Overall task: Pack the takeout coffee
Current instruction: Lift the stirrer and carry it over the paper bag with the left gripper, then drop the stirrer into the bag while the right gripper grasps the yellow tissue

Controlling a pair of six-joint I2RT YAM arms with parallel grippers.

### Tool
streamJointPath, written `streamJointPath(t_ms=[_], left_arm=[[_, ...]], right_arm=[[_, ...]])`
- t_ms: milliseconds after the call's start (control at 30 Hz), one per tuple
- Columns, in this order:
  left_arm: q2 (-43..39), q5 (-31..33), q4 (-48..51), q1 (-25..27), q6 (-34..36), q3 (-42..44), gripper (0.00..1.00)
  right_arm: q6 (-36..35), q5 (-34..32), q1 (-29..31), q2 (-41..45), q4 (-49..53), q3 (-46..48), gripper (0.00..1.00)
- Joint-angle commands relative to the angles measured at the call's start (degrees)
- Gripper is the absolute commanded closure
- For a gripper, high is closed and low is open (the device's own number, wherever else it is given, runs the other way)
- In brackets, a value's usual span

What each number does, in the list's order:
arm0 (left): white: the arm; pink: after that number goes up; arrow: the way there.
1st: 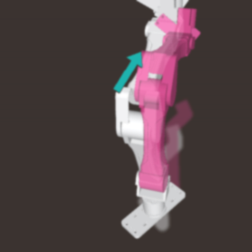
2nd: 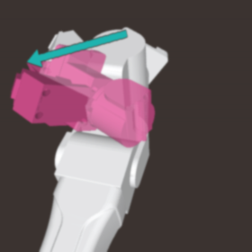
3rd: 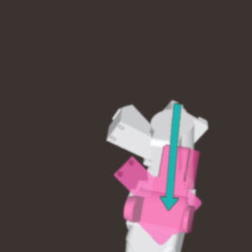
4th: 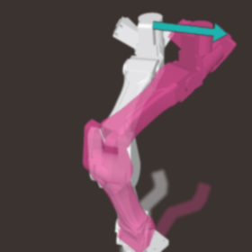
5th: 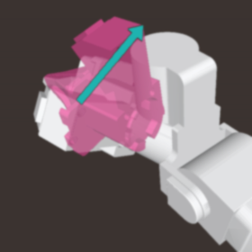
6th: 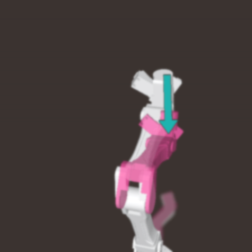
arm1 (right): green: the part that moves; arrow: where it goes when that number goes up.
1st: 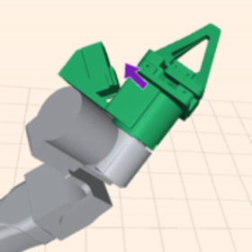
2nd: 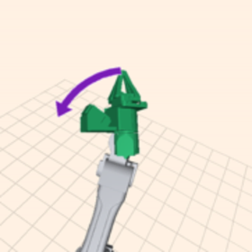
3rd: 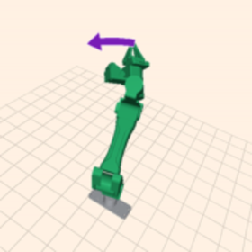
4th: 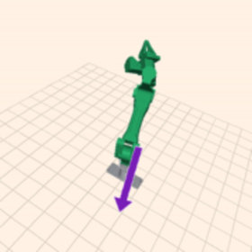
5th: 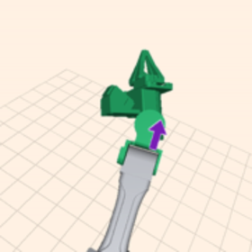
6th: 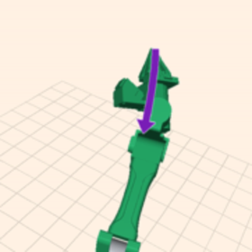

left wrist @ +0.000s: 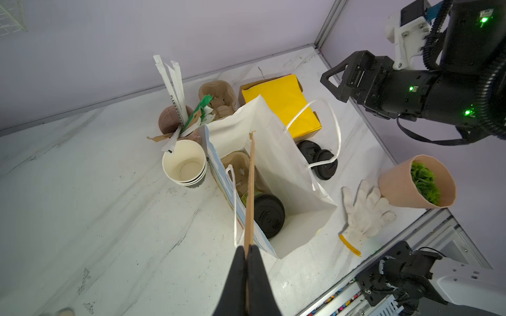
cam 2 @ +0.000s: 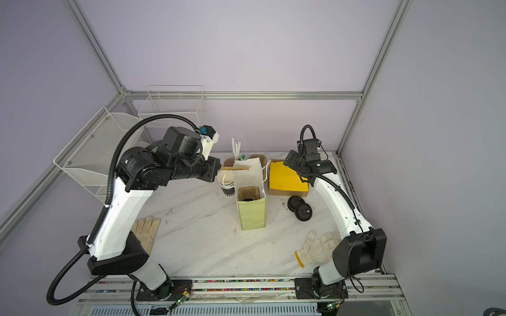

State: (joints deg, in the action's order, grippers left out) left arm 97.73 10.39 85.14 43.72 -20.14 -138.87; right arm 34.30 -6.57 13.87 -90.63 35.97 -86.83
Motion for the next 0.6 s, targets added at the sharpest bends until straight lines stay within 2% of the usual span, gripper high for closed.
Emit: streamJointPath(t_ms=[0, 267, 433, 567], left_arm=[[3.6, 3.9, 0.1, 0.6, 2.5, -3.4, 1.00], [11.7, 7.5, -0.8, 1.0, 2.5, -6.9, 1.00], [13.3, 9.0, -3.3, 1.3, 2.5, -4.7, 1.00], [14.2, 10.0, -4.8, 1.3, 2.6, -2.7, 0.92]], right_arm=[[1.6, -1.0, -0.4, -5.4, -2.0, -1.6, 0.03], [1.9, -1.0, -1.4, -22.1, -5.2, -5.2, 0.05], [0.8, -0.2, -1.7, -28.1, -6.8, -8.0, 0.15], [-0.1, -0.2, -1.8, -30.7, -7.4, -8.9, 0.25]])
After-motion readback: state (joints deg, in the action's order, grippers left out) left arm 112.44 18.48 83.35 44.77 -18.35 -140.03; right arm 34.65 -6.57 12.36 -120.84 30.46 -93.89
